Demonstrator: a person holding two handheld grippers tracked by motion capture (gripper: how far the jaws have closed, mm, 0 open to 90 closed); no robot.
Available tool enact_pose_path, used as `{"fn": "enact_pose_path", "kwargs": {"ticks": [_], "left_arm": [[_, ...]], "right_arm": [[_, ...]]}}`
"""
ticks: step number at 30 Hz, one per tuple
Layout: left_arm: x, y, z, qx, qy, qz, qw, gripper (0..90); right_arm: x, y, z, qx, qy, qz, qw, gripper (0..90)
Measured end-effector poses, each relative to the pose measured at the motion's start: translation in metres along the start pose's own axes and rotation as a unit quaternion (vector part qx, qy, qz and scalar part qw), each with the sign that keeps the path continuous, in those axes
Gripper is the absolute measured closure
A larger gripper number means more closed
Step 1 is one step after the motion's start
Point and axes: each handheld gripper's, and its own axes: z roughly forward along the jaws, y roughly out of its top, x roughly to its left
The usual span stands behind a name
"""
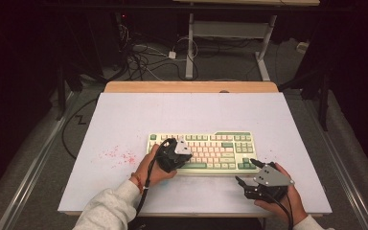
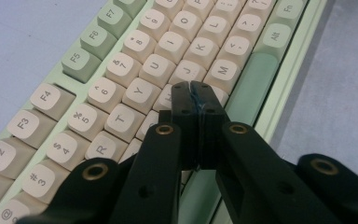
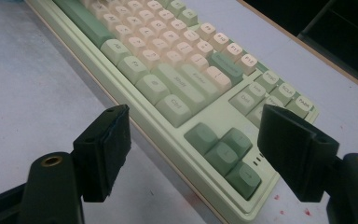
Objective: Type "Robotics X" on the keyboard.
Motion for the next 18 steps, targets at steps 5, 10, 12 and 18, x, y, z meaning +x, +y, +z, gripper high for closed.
{"fn": "enact_pose_path", "kwargs": {"ticks": [5, 10, 12, 18], "left_arm": [[-0.0001, -0.0008, 0.0028, 0.008, 0.001, 0.001, 1.0000, 87.2], [-0.0004, -0.0003, -0.0012, 0.000, 0.004, 0.005, 1.0000, 86.1], [-0.0008, 0.0002, -0.0029, -0.002, 0.007, 0.008, 0.9999, 85.9], [-0.0002, 0.0000, -0.0071, -0.010, 0.013, 0.011, 0.9998, 84.6]], "right_arm": [[0.0003, -0.0001, 0.0005, 0.003, 0.000, -0.001, 1.0000, 25.8], [0.0003, 0.0000, 0.0004, 0.004, 0.000, -0.002, 1.0000, 25.7], [-0.0001, 0.0001, 0.0001, 0.003, 0.000, -0.002, 1.0000, 25.8], [-0.0004, 0.0001, 0.0001, 0.003, 0.000, -0.002, 1.0000, 25.8]]}}
